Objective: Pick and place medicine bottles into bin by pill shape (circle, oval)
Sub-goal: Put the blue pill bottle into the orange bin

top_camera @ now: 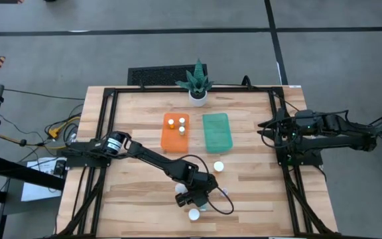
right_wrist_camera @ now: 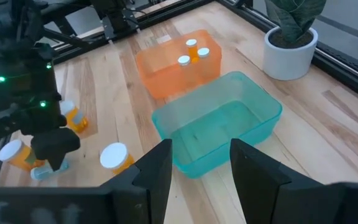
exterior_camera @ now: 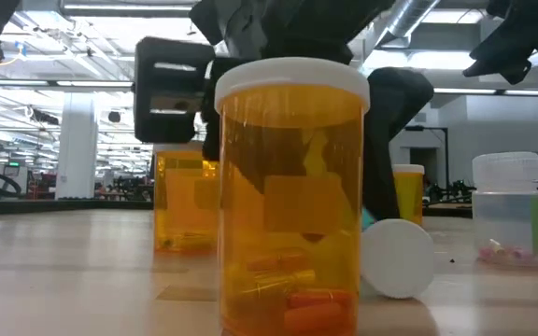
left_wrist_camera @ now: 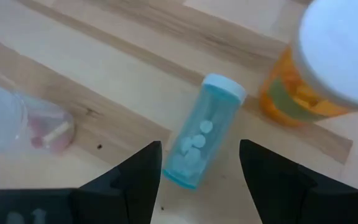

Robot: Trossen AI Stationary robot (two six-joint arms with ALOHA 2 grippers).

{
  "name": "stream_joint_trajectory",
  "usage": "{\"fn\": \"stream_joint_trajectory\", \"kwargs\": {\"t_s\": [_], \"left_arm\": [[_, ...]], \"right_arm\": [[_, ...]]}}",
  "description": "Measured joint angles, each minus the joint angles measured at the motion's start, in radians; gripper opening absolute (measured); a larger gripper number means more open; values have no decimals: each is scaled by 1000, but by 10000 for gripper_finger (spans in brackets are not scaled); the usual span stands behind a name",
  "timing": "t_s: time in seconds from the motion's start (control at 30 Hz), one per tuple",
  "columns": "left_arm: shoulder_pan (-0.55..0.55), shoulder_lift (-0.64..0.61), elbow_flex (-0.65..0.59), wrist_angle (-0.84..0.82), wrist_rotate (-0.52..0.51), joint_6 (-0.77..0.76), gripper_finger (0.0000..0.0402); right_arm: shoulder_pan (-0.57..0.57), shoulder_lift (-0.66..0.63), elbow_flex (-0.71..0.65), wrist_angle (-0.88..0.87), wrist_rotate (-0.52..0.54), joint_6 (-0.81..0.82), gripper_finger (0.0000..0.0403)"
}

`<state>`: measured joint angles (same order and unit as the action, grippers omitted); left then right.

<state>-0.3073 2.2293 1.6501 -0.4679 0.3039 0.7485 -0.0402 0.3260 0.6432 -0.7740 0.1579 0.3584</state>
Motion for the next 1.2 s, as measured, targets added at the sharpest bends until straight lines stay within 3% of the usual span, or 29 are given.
{"fn": "stream_joint_trajectory", "kwargs": {"t_s": [0.3, 0.7, 1.2], "left_arm": [[0, 25, 1, -13, -10, 10, 203], [0, 24, 18, -14, -47, -14, 103], [13, 2, 123, -73, -109, -359, 98]], "right_arm": [[0, 0, 0, -5, 0, 0, 175], [0, 0, 0, -5, 0, 0, 175], [0, 0, 0, -7, 0, 0, 175]]}}
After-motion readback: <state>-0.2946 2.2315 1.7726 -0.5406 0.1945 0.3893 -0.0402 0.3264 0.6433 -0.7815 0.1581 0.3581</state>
